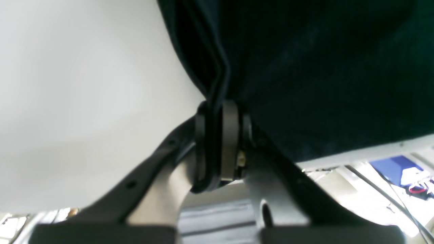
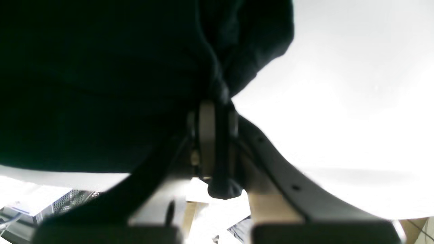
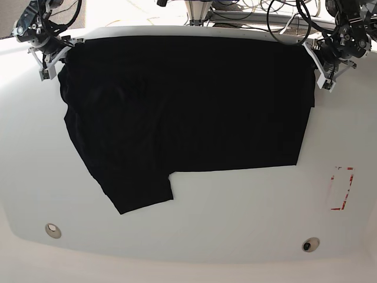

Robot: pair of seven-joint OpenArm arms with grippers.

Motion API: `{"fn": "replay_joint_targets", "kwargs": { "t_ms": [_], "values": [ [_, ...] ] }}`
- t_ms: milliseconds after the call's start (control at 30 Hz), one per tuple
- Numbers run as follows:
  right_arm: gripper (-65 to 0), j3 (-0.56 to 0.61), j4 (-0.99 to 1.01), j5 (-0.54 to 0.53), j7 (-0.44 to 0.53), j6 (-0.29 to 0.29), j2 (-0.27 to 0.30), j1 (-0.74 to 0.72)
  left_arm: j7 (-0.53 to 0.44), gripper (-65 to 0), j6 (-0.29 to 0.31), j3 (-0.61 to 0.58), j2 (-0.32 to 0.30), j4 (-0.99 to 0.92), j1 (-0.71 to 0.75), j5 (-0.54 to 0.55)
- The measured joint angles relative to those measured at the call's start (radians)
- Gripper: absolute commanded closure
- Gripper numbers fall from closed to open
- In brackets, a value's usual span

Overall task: Layout the t-shirt on the table in an organized manner, then fold the t-shirt properly
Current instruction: 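Pull both held corners toward the robot to straighten the shirt edge, then release the left gripper and move it along the shirt side to grasp the hem corner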

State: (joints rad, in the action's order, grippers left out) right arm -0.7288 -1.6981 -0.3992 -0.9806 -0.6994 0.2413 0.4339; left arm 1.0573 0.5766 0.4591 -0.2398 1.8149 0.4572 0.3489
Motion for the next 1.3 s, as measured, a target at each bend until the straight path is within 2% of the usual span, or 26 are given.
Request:
{"fn": "replay_joint_targets", "kwargs": {
  "t_ms": [233, 333, 567, 667, 933, 1067, 1167, 1300],
  "values": [
    [-0.2, -0.001, -0.041, 0.0, 0.0, 0.0, -0.003, 0.049, -0.007, -4.0, 0.0, 0.0, -0.002, 0.006, 0.026, 0.003],
    [-0.2, -0.001, -0.042, 0.002, 0.0, 0.0, -0.009, 0.049, -0.006, -8.6, 0.0, 0.0, -0.002, 0.014, 0.035, 0.003],
    [-4.6, -0.001, -0.042, 0.003, 0.0, 0.0, -0.011, 0.048, 0.001, -39.2, 0.0, 0.001, -0.002, 0.035, 0.044, -0.006],
    [-4.8, -0.001, -0.042, 0.003, 0.0, 0.0, -0.011, 0.046, 0.0, -48.1, 0.0, 0.006, -0.003, 0.039, 0.042, -0.005],
    [-4.8, -0.001, -0.042, 0.003, 0.0, 0.0, -0.011, 0.038, 0.01, -49.0, 0.0, 0.076, -0.053, 0.052, 0.02, -0.008],
    [-4.6, 0.0, -0.042, 0.003, 0.0, 0.0, -0.012, 0.026, 0.072, -48.9, 0.002, 0.105, -0.092, 0.108, -0.035, 0.074],
    [-4.6, 0.002, -0.042, 0.003, 0.0, 0.0, -0.009, 0.019, 0.167, -48.9, 0.003, 0.148, -0.124, 0.136, -0.127, 0.163],
    [-4.6, 0.001, -0.042, 0.004, 0.0, 0.001, -0.01, 0.013, 0.234, -48.7, -0.014, 0.163, -0.137, 0.131, -0.264, 0.183]
  ]
}}
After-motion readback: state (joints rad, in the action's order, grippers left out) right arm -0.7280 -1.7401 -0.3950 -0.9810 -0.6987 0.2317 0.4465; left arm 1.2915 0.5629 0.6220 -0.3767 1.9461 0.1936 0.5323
